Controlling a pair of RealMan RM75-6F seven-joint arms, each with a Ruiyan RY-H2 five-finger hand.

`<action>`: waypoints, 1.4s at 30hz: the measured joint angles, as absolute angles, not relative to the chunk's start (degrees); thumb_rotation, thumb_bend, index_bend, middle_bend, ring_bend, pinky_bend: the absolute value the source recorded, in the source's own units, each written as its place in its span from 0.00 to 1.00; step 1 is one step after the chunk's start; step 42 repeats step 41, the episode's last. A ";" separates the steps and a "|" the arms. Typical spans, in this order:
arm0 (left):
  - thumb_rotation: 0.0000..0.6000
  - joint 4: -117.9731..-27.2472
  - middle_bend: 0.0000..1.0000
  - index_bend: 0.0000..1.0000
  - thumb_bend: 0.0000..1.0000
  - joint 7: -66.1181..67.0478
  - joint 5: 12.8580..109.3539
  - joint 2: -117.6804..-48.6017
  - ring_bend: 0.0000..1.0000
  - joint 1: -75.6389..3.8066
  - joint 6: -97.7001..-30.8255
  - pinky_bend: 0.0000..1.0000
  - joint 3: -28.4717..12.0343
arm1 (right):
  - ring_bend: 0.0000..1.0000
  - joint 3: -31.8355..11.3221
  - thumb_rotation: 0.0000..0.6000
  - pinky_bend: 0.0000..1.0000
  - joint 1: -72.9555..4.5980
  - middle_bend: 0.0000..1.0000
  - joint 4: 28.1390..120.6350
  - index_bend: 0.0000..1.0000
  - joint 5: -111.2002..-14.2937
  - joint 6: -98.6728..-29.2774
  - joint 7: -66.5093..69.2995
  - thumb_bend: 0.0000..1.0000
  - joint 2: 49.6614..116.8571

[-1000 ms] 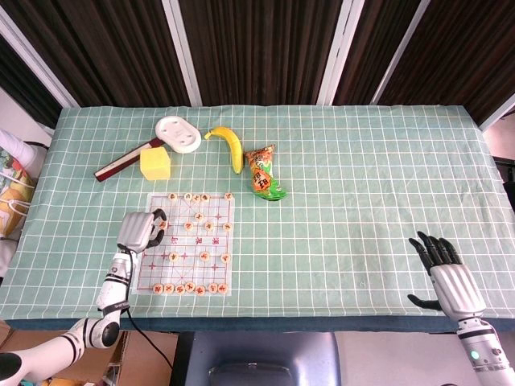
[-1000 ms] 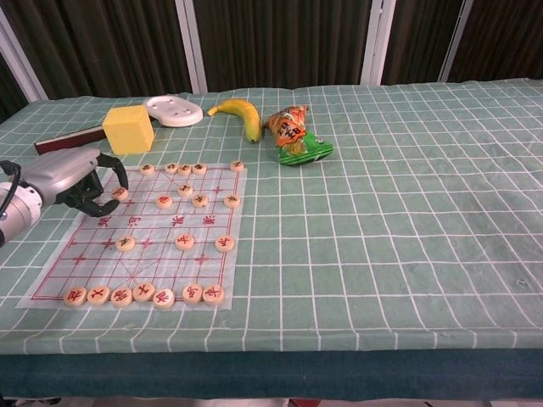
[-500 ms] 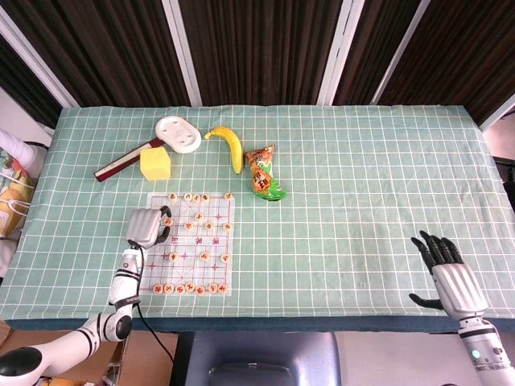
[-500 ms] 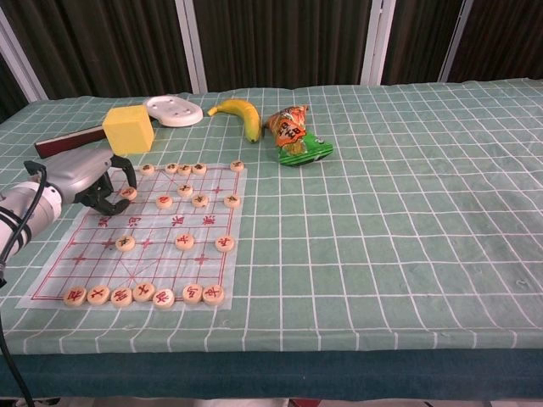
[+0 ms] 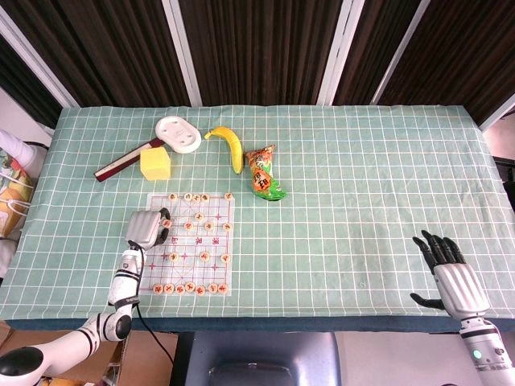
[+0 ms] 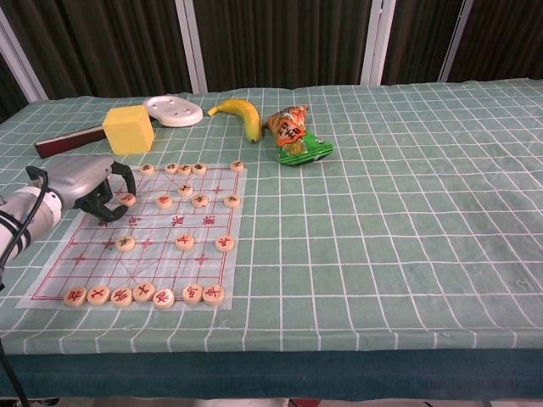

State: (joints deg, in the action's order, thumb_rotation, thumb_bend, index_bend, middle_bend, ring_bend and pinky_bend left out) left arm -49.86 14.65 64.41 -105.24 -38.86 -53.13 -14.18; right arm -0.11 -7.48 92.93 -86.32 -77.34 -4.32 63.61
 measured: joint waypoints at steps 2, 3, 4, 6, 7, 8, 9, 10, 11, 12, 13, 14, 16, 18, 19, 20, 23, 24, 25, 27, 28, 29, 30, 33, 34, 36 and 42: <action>1.00 -50.66 1.00 0.39 0.40 14.81 64.44 -104.88 1.00 -38.77 -53.16 1.00 -14.02 | 0.00 -0.14 1.00 0.00 -7.49 0.00 92.93 0.00 -86.26 -77.29 -4.34 0.18 63.62; 1.00 -51.01 1.00 0.37 0.40 14.95 64.45 -104.72 1.00 -38.74 -53.22 1.00 -13.97 | 0.00 -0.13 1.00 0.00 -7.49 0.00 92.93 0.00 -86.23 -77.24 -4.35 0.18 63.62; 1.00 -51.29 1.00 0.35 0.40 15.15 64.44 -104.59 1.00 -38.70 -53.33 1.00 -13.93 | 0.00 -0.11 1.00 0.00 -7.50 0.00 92.94 0.00 -86.24 -77.20 -4.37 0.18 63.62; 1.00 -51.85 1.00 0.31 0.40 15.39 64.40 -104.36 1.00 -38.66 -53.58 1.00 -13.93 | 0.00 -0.05 1.00 0.00 -7.49 0.00 92.99 0.00 -86.32 -77.21 -4.36 0.18 63.58; 1.00 -52.10 1.00 0.30 0.40 15.43 64.39 -104.27 1.00 -38.64 -53.69 1.00 -13.94 | 0.00 -0.05 1.00 0.00 -7.47 0.00 92.99 0.00 -86.34 -77.27 -4.37 0.18 63.58; 1.00 -52.48 1.00 0.29 0.40 15.48 64.43 -104.11 1.00 -38.60 -53.90 1.00 -13.94 | 0.00 -0.04 1.00 0.00 -7.44 0.00 93.01 0.00 -86.37 -77.31 -4.36 0.18 63.57; 1.00 -52.79 1.00 0.29 0.40 15.51 64.50 -103.99 1.00 -38.56 -54.13 1.00 -13.92 | 0.00 -0.03 1.00 0.00 -7.43 0.00 93.03 0.00 -86.39 -77.33 -4.35 0.18 63.55; 1.00 -53.15 1.00 0.28 0.40 15.54 64.60 -103.83 1.00 -38.51 -54.38 1.00 -13.89 | 0.00 -0.02 1.00 0.00 -7.42 0.00 93.06 0.00 -86.43 -77.35 -4.35 0.18 63.53; 1.00 -53.69 1.00 0.28 0.40 15.57 64.77 -103.57 1.00 -38.42 -54.74 1.00 -13.86 | 0.00 0.00 1.00 0.00 -7.41 0.00 93.08 0.00 -86.46 -77.37 -4.33 0.18 63.53; 1.00 -54.15 1.00 0.28 0.40 15.57 64.91 -103.35 1.00 -38.35 -55.03 1.00 -13.82 | 0.00 0.00 1.00 0.00 -7.41 0.00 93.08 0.00 -86.47 -77.37 -4.31 0.18 63.52; 1.00 -54.70 1.00 0.28 0.40 15.58 65.09 -103.08 1.00 -38.25 -55.36 1.00 -13.78 | 0.00 0.01 1.00 0.00 -7.40 0.00 93.08 0.00 -86.50 -77.39 -4.27 0.18 63.50; 1.00 -55.63 1.00 0.28 0.40 15.55 65.39 -102.64 1.00 -38.06 -55.91 1.00 -13.69 | 0.00 0.02 1.00 0.00 -7.39 0.00 93.08 0.00 -86.56 -77.43 -4.23 0.18 63.47; 1.00 -57.54 1.00 0.27 0.40 15.44 66.23 -101.69 1.00 -37.61 -57.27 1.00 -13.45 | 0.00 0.06 1.00 0.00 -7.37 0.00 93.08 0.00 -86.65 -77.45 -4.10 0.18 63.41; 1.00 -60.74 1.00 0.26 0.39 15.08 67.97 -99.94 1.00 -36.70 -59.80 1.00 -12.86 | 0.00 0.10 1.00 0.00 -7.33 0.00 93.09 0.00 -86.85 -77.60 -3.93 0.18 63.32; 1.00 -62.47 0.96 0.25 0.39 14.78 68.96 -98.92 0.97 -36.16 -61.01 0.99 -12.47 | 0.00 0.14 1.00 0.00 -7.29 0.00 93.09 0.00 -86.96 -77.70 -3.88 0.18 63.27; 1.00 -65.14 0.80 0.21 0.39 14.19 70.45 -97.23 0.82 -35.31 -62.50 0.92 -11.74 | 0.00 0.20 1.00 0.00 -7.23 0.00 93.11 0.00 -87.15 -77.85 -3.81 0.18 63.21; 1.00 -73.25 0.10 0.03 0.40 12.64 75.11 -90.70 0.10 -32.96 -65.15 0.41 -8.49 | 0.00 0.47 1.00 0.00 -7.04 0.00 93.28 0.00 -87.76 -78.22 -3.74 0.18 63.00; 1.00 -75.86 0.01 0.01 0.40 12.19 76.80 -88.16 0.01 -32.16 -65.99 0.27 -7.22 | 0.00 0.57 1.00 0.00 -6.97 0.00 93.37 0.00 -87.99 -78.37 -3.68 0.18 62.90; 1.00 -78.43 0.00 0.00 0.40 11.63 78.73 -85.46 0.00 -31.24 -67.10 0.20 -5.84 | 0.00 0.68 1.00 0.00 -6.89 0.00 93.46 0.00 -88.25 -78.54 -3.57 0.18 62.80; 1.00 -83.61 0.00 0.00 0.40 9.64 84.04 -79.21 0.00 -28.62 -71.00 0.13 -2.64 | 0.00 0.92 1.00 0.00 -6.67 0.00 93.54 0.00 -88.92 -79.09 -3.38 0.18 62.61; 1.00 -85.13 0.00 0.00 0.40 8.49 86.41 -76.91 0.00 -27.34 -73.23 0.11 -1.47 | 0.00 1.02 1.00 0.00 -6.56 0.00 93.54 0.00 -89.17 -79.33 -3.39 0.18 62.57; 1.00 -86.36 0.00 0.00 0.40 6.76 89.35 -74.56 0.00 -25.48 -76.63 0.09 -0.03 | 0.00 1.16 1.00 0.00 -6.45 0.00 93.55 0.00 -89.45 -79.49 -3.37 0.18 62.55; 1.00 -86.68 0.00 0.00 0.40 5.40 91.22 -73.40 0.00 -23.95 -79.44 0.08 1.00 | 0.00 1.25 1.00 0.00 -6.41 0.00 93.56 0.00 -89.63 -79.55 -3.37 0.18 62.57; 1.00 -85.30 0.00 0.00 0.39 1.46 94.82 -72.31 0.00 -17.89 -88.86 0.04 4.45 | 0.00 1.46 1.00 0.00 -6.39 0.00 93.53 0.00 -90.10 -79.57 -3.91 0.18 62.68; 1.00 -84.70 0.00 0.00 0.39 0.57 95.55 -72.25 0.00 -16.18 -91.13 0.04 5.26 | 0.00 1.57 1.00 0.00 -6.41 0.00 93.56 0.00 -90.31 -79.52 -4.02 0.18 62.69; 1.00 -83.78 0.00 0.00 0.39 -1.90 97.29 -71.63 0.00 -13.53 -94.45 0.03 6.67 | 0.00 1.62 1.00 0.00 -6.34 0.00 93.69 0.00 -90.57 -79.76 -3.82 0.18 62.65; 1.00 -83.71 0.00 0.00 0.39 -5.40 97.68 -68.90 0.00 -11.61 -93.88 0.03 8.00 | 0.00 1.58 1.00 0.00 -5.86 0.00 93.64 0.00 -90.96 -80.88 -4.41 0.18 62.89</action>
